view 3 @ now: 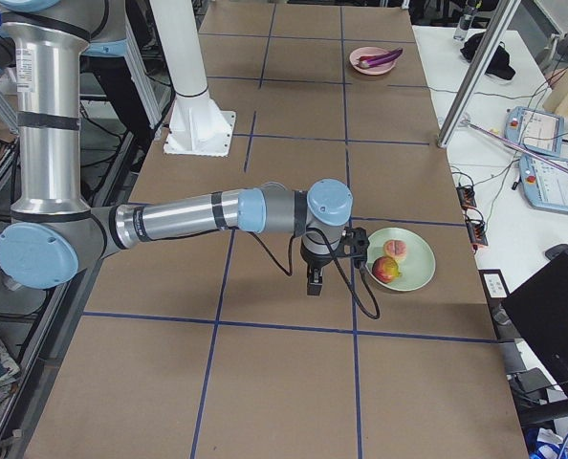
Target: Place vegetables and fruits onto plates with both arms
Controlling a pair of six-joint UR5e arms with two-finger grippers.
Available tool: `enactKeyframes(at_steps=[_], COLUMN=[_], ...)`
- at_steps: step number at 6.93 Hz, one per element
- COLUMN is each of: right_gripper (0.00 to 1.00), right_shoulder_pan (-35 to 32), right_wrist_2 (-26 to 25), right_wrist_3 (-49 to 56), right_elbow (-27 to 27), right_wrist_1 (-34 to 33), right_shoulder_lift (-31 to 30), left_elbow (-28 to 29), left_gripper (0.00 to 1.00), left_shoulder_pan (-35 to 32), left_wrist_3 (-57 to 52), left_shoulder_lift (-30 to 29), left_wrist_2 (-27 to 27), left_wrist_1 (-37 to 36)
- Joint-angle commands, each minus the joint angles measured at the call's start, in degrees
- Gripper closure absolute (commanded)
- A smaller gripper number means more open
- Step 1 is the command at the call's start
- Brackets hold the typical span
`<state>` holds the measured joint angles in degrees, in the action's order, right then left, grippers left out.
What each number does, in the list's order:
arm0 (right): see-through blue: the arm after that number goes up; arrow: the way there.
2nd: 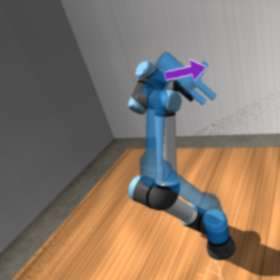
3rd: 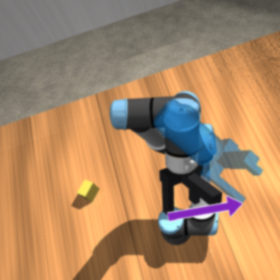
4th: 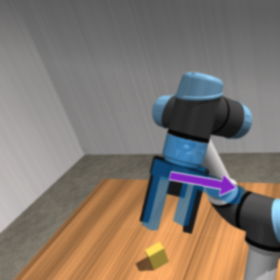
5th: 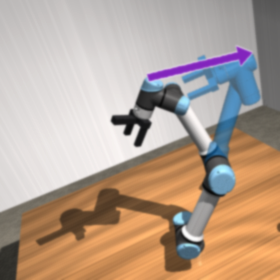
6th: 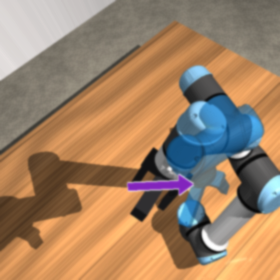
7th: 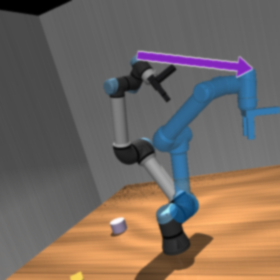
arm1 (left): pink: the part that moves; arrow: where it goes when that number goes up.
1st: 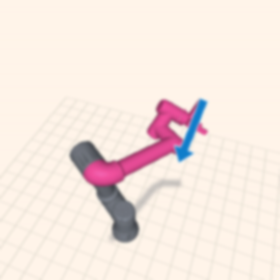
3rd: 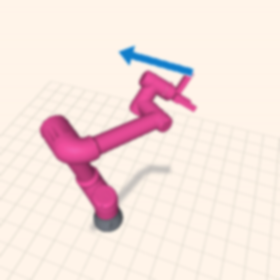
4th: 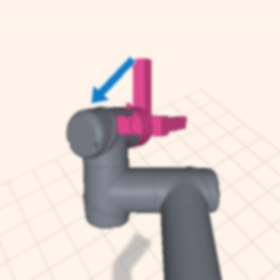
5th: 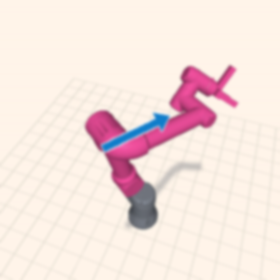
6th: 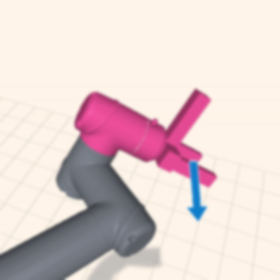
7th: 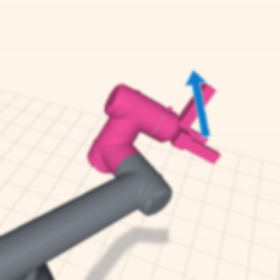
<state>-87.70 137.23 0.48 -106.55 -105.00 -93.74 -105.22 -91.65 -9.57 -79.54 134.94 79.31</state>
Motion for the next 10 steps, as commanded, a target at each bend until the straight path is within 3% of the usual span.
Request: enactKeyframes(at_steps=[1,3,10], right_gripper=[0.00,0.00,0.00], right_shoulder_pan=[-0.36,-0.45,-0.45], right_wrist_2=[-6.13,-6.18,-3.72], right_wrist_3=[5.93,8.03,8.04], right_elbow=[-1.55,-4.87,-6.82], right_wrist_1=[-3.55,-2.40,-2.40], right_shoulder_lift=[-4.93,-10.38,-11.91], left_elbow=[-0.87,-0.87,0.02], left_gripper=[0.00,0.00,0.00], left_shoulder_pan=[0.24,2.68,4.81], left_wrist_3=[3.67,7.62,7.11], left_shoulder_lift=[0.71,0.36,0.18], left_wrist_2=[0.41,0.41,1.03], left_wrist_1=[0.06,0.76,4.63])
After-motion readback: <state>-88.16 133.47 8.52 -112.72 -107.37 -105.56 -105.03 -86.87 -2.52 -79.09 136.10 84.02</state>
